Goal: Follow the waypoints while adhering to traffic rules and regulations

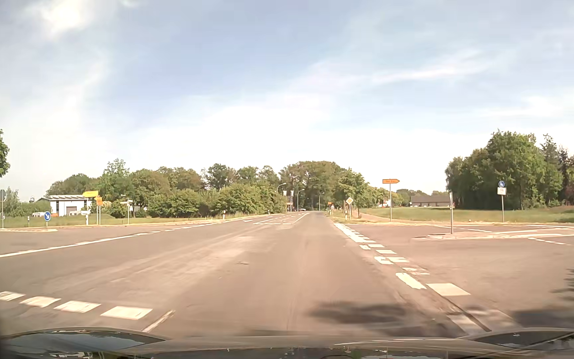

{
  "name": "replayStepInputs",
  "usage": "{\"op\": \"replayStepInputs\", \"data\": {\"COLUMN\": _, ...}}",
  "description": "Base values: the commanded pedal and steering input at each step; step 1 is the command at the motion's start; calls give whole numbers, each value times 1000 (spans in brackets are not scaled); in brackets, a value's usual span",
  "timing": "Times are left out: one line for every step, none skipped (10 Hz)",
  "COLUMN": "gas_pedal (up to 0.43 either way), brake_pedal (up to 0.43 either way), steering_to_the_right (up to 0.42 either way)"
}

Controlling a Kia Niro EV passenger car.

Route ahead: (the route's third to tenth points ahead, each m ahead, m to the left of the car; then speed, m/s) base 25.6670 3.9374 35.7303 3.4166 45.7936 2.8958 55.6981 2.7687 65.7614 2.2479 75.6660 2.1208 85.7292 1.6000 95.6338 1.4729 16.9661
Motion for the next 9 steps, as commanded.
{"op": "replayStepInputs", "data": {"gas_pedal": 138, "brake_pedal": 0, "steering_to_the_right": 0}}
{"op": "replayStepInputs", "data": {"gas_pedal": 138, "brake_pedal": 0, "steering_to_the_right": 0}}
{"op": "replayStepInputs", "data": {"gas_pedal": 138, "brake_pedal": 0, "steering_to_the_right": 0}}
{"op": "replayStepInputs", "data": {"gas_pedal": 138, "brake_pedal": 0, "steering_to_the_right": 0}}
{"op": "replayStepInputs", "data": {"gas_pedal": 138, "brake_pedal": 0, "steering_to_the_right": 0}}
{"op": "replayStepInputs", "data": {"gas_pedal": 138, "brake_pedal": 0, "steering_to_the_right": 0}}
{"op": "replayStepInputs", "data": {"gas_pedal": 138, "brake_pedal": 0, "steering_to_the_right": 0}}
{"op": "replayStepInputs", "data": {"gas_pedal": 138, "brake_pedal": 0, "steering_to_the_right": 0}}
{"op": "replayStepInputs", "data": {"gas_pedal": 138, "brake_pedal": 0, "steering_to_the_right": 0}}
